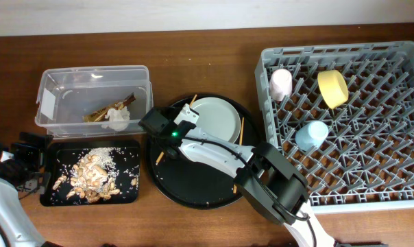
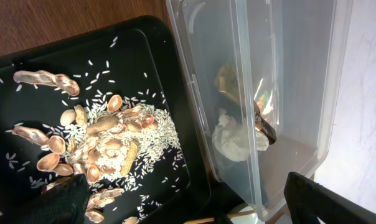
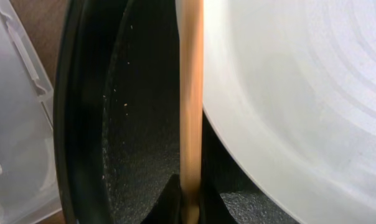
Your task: Sort waste into correct bins and load items into the dishwasher rack
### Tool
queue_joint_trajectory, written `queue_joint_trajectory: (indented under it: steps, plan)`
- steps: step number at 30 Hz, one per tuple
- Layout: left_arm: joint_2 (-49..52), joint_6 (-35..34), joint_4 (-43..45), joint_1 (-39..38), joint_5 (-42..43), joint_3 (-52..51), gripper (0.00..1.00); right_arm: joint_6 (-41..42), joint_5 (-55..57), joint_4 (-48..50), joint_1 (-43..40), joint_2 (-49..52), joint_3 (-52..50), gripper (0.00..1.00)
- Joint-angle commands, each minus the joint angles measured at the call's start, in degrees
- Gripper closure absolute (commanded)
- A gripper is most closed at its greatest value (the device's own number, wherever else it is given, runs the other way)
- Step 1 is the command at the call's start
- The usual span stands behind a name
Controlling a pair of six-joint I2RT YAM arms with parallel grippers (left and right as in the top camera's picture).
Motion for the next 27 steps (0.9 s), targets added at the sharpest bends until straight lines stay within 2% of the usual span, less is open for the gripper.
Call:
queue_joint_trajectory:
  steps: [1, 4, 7, 9, 13, 17, 21, 27]
  plan:
    - [-0.8, -0.3, -0.1, 0.3, 0.2, 0.9, 0.01, -1.5, 0.5, 0.0, 0.0, -0.6, -0.2, 0.96]
    - [-0.8, -0.3, -0.1, 0.3, 0.2, 0.9, 0.01, -8.0, 3.2, -0.4, 0.0, -4.0, 0.7, 0.96]
    - [-0.8, -0.3, -0.1, 0.3, 0.2, 0.9, 0.01, -22.0, 5.1, -0.7, -0.1, -10.8, 1.0, 0.96]
    - [-0.8, -0.3, -0.1, 0.3, 0.2, 0.9, 0.01, -31.5, 5.1, -4.2, -0.6, -16.4, 1.0, 0.96]
    - [-0.8, -0.3, -0.1, 0.3, 0.2, 0.9, 0.01, -45.2, 5.1, -18.6, -3.6, -26.9, 1.0, 0.96]
    - [-0.8, -0.3, -0.1, 0.3, 0.2, 0.9, 0.01, -60.4, 5.1, -37.5, -11.6, -34.9, 1.0, 0.96]
    - [-0.8, -0.3, -0.1, 0.3, 0.2, 0.9, 0.01, -60.8, 3.5, -47.5, -18.7, -35.3, -0.2, 0.96]
    - [-0.8, -0.3, -0.1, 0.3, 0.2, 0.9, 0.01, -60.8, -0.1, -45.4, -28.6, -35.3, -10.0, 0.96]
